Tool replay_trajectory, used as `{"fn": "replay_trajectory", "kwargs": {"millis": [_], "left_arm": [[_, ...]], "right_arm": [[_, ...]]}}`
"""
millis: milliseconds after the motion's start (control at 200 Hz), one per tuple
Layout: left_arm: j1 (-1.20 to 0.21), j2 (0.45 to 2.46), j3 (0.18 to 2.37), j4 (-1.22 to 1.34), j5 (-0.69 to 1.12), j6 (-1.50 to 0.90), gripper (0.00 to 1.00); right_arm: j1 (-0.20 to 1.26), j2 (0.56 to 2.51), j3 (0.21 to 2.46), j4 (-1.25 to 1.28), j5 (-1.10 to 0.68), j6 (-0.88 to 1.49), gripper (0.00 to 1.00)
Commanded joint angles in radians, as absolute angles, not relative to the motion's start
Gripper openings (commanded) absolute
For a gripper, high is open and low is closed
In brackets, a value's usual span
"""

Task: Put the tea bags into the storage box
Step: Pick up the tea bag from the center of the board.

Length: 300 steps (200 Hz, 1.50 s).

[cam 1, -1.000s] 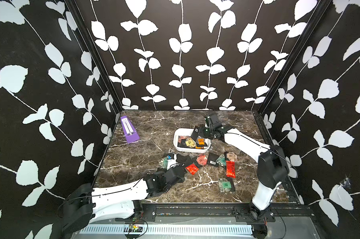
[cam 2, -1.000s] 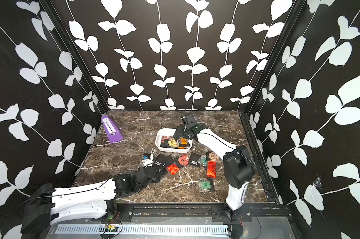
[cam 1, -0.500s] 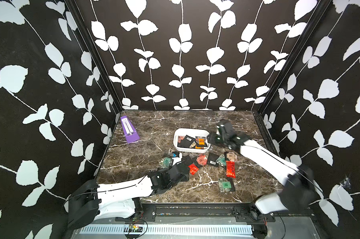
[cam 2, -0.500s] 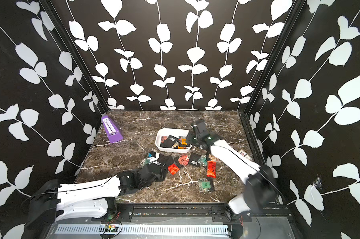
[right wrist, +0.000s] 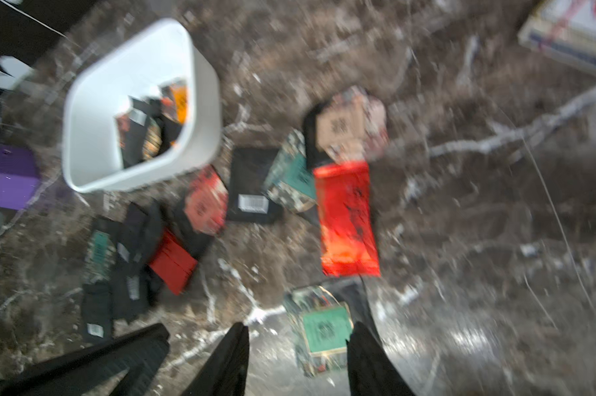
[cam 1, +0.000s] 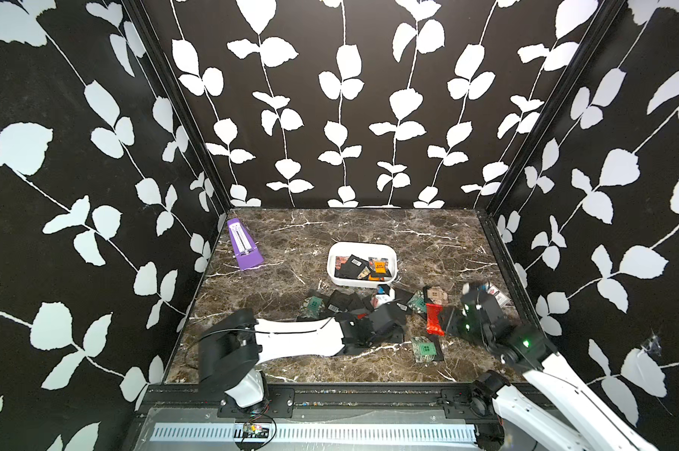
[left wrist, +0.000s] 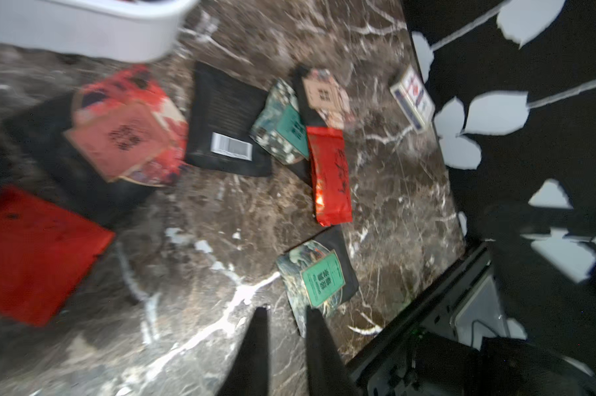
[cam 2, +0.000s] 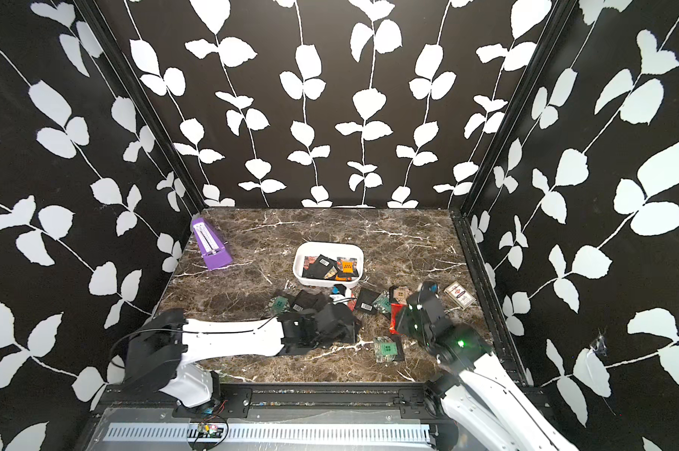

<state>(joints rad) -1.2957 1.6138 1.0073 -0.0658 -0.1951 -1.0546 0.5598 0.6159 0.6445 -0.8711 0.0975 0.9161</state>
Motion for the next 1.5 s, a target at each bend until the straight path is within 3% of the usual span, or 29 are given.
{"fn": "replay_trajectory", "kwargs": {"millis": [0, 160, 560, 1495], "left_arm": [[-1.313, 1.678, 1.048, -0.07, -0.131, -1.097, 0.09], [-1.319, 1.794, 1.116, -0.067, -0.059, -1.11, 0.0], [-1.319, 1.946, 1.258, -0.136, -0.019, -1.079, 0.0], [-1.305, 2.018, 1.27, -0.197, -0.05, -1.115, 0.0]], "right_arm": [[0.555, 0.558, 0.556, -0.957, 0.074, 1.0, 0.48], [0.556, 0.512, 0.475, -0.977, 0.041, 1.033, 0.48], [0.556, 0.492, 0.385, -0.96, 0.013, 1.049, 0.48], [0.556, 0.64, 0.309, -0.772, -0.056, 1.057, 0.48]]}}
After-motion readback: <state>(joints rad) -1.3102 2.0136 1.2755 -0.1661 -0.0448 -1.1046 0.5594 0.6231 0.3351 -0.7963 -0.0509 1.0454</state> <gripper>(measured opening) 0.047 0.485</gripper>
